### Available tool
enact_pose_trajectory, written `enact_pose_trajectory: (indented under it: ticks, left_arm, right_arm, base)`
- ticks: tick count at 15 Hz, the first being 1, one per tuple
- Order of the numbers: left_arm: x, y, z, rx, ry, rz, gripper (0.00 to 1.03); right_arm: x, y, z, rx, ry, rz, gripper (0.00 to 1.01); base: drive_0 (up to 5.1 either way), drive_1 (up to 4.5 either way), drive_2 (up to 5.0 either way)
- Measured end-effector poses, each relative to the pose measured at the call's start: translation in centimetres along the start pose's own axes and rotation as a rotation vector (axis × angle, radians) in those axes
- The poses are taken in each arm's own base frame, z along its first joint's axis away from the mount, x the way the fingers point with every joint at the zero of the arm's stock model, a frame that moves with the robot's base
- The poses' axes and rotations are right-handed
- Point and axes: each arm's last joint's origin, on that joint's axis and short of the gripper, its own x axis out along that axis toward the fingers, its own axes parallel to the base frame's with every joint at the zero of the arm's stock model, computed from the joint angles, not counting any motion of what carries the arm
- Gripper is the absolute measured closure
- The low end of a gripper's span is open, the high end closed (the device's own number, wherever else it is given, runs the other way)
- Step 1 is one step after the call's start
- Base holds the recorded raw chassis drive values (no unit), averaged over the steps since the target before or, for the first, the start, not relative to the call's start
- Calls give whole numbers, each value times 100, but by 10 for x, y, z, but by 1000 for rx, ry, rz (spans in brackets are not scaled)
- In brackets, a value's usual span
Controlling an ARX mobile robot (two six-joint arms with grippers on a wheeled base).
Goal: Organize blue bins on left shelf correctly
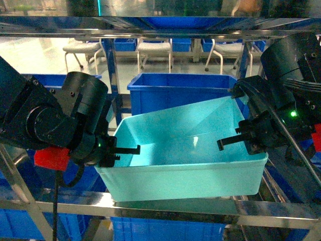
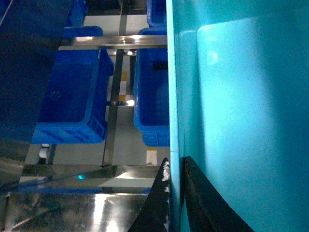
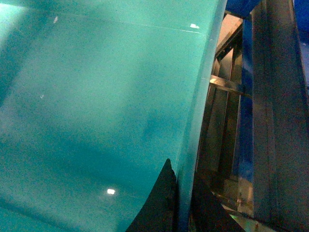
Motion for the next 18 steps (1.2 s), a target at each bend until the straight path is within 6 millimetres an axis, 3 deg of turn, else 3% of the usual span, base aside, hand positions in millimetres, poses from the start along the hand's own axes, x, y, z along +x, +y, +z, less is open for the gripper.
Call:
enact_pose_trajectory:
  ticks: [7,10,12,13,18]
  left_arm:
    - [16,-1,11,50,1,-11,100]
    - [30,-1,36,106,-24,-11,100]
    - [53,-3,50,136,-12,-14,100]
    - [59,-2,60,145,-21,-13,100]
    - [70,2,59,153,11,0,100]
  right_arm:
    - [19,-3,3,58,58,-1,99]
    - [34,-5,11,99,75,-6,99]
    - [60,-14,19,134,113,-1,99]
    - [63,-14,26,140,96,-2,99]
    - [74,-12,18,152,140,2,99]
  base:
    - [0,0,0]
    - [0,0,0]
    - [0,0,0]
    - [0,0,0]
    - [0,0,0]
